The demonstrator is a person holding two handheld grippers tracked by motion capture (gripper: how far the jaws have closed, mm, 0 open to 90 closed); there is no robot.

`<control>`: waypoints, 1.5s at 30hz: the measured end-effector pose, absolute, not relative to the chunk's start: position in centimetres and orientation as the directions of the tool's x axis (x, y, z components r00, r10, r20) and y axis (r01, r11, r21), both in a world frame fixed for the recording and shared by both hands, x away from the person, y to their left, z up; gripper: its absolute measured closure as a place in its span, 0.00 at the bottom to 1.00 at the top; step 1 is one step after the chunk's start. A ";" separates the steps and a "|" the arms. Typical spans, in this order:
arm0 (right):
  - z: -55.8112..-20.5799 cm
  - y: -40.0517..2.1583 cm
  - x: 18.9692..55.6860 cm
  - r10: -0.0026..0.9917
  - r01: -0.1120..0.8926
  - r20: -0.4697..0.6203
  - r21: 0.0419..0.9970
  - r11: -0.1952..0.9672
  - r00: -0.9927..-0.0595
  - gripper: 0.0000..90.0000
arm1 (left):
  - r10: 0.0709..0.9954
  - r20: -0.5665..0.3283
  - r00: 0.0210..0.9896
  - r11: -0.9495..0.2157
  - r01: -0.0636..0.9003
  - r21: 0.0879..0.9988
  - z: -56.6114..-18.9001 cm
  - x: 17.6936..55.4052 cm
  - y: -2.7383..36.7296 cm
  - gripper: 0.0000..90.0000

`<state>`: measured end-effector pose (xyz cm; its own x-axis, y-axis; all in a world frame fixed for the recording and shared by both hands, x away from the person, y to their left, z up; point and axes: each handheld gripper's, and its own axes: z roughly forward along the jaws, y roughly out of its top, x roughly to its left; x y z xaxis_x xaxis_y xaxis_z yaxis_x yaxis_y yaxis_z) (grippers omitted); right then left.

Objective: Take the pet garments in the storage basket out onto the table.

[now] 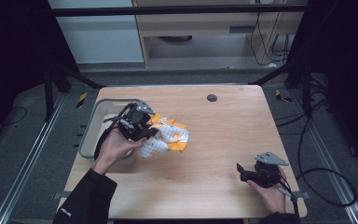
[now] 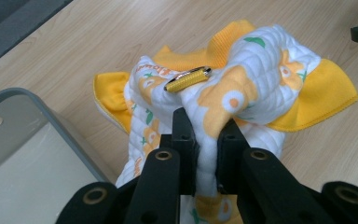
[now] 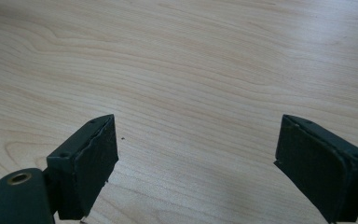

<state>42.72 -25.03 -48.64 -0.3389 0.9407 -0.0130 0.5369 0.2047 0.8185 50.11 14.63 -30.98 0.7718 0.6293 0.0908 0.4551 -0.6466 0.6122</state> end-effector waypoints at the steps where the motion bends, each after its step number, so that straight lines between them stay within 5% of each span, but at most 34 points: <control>1: -48.6 -25.0 42.7 0.941 0.537 -0.012 0.818 0.203 -0.338 0.14 | 0.629 0.089 0.772 -0.646 0.455 0.614 -31.1 50.1 14.5 0.91; 45: -48.6 -25.0 42.7 0.941 0.534 -0.014 0.821 0.204 -0.339 0.14 | 0.561 0.063 0.825 -0.700 0.433 0.568 -36.2 50.7 9.5 0.91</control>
<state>42.68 -25.00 -48.61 -0.3389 0.9407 -0.0136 0.5338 0.2041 0.8206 50.73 9.47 -36.15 0.8251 0.5614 0.0632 0.4328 -0.7001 0.5679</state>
